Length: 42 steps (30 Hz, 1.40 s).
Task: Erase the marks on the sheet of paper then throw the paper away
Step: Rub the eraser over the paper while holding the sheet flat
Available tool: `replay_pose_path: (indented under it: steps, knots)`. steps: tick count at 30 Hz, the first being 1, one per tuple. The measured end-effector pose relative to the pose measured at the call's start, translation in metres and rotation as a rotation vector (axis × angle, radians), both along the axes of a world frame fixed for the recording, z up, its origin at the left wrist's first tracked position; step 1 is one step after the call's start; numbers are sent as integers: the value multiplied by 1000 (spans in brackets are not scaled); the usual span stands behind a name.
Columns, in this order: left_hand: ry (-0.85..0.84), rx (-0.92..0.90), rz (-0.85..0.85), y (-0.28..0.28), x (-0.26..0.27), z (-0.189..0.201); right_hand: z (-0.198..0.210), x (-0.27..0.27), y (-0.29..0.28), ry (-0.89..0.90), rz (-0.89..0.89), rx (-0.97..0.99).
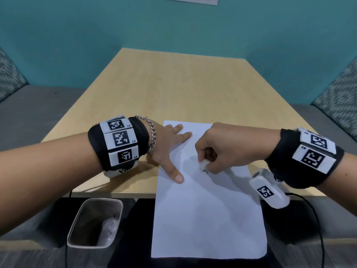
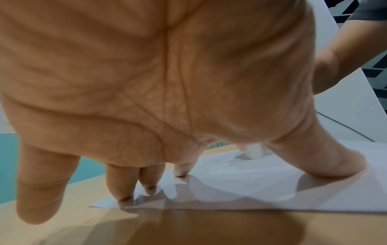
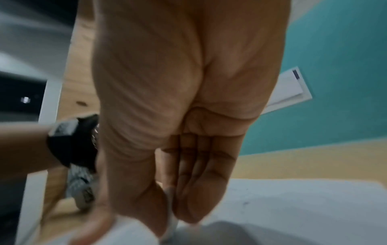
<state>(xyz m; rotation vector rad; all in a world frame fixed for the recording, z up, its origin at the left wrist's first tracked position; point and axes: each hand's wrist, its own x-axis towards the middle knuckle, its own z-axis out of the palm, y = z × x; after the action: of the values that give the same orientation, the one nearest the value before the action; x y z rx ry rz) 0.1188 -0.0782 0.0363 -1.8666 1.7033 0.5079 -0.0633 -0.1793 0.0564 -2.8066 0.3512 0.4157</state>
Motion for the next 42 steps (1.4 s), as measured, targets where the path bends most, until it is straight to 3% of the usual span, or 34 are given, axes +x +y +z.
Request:
replay_pose_path:
  steps: [6,11,16,21,25,30,35,39,42]
  knots:
    - [35,-14,9,1,-1,2,-5,9,-12,-74,-60,-138]
    - [42,-23,34,1,1,-2,-2,13,7,-9,36,-77]
    - [67,-34,36,-1,2,-4,-9,23,-1,-87,-75,-165]
    - [106,-44,42,-4,10,-11,-6,26,19,-41,26,-155]
    - [124,-59,20,-5,9,-11,-5,29,7,-81,-59,-156]
    - [138,-52,36,-4,12,-13,-7,29,26,-67,59,-162]
    - [110,-49,28,-2,7,-7,-10,31,12,-102,-44,-175]
    - [121,-46,47,0,5,-5,-13,24,24,-74,40,-88]
    - [73,-32,32,1,0,0,0,14,-4,-142,-18,-173]
